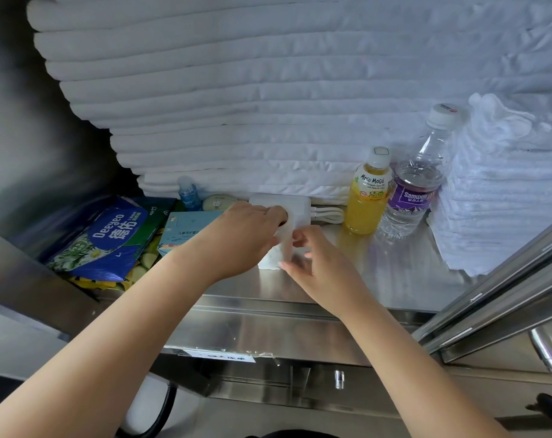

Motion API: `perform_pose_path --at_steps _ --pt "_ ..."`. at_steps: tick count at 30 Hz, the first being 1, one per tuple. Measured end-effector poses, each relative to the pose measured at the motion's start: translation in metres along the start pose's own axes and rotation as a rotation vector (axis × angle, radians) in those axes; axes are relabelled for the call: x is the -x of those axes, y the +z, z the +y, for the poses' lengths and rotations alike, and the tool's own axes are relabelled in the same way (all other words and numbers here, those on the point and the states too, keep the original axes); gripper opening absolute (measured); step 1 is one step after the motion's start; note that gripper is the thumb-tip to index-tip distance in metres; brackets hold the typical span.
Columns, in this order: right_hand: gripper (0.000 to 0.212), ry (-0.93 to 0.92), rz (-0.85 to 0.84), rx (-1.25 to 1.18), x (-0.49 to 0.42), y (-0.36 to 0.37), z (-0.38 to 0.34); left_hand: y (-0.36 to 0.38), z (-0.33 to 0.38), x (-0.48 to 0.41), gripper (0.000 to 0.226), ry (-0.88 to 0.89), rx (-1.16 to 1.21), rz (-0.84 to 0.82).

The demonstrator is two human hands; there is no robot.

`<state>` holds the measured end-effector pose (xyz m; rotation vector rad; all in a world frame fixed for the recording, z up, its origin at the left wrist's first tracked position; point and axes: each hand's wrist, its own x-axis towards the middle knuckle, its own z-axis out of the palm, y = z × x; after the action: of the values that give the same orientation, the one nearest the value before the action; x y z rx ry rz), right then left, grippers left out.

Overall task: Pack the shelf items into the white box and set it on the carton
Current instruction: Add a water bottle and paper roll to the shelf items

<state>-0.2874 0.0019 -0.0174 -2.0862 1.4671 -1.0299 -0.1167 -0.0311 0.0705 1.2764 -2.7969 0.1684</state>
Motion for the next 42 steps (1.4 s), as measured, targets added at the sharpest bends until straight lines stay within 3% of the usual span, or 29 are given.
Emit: perform_pose_path --at_steps 7,14,18,27,42 --pt "0.051 0.165 0.011 -0.055 -0.016 0.009 -0.011 0.001 0.007 0.001 0.025 -0.061 0.008 0.020" --pt "0.050 0.146 -0.002 -0.051 -0.017 0.008 -0.002 -0.010 -0.001 0.008 0.028 -0.034 0.265 0.056" --pt "0.050 0.124 -0.084 -0.081 -0.020 -0.001 0.008 -0.016 -0.006 0.009 0.016 0.033 0.242 0.131" --pt "0.056 0.118 -0.108 -0.193 -0.017 0.000 0.002 -0.015 -0.004 0.006 0.016 0.031 0.275 0.071" --pt "0.053 0.127 -0.097 -0.183 -0.017 0.002 0.001 -0.016 -0.007 0.009 0.038 -0.010 0.354 0.070"
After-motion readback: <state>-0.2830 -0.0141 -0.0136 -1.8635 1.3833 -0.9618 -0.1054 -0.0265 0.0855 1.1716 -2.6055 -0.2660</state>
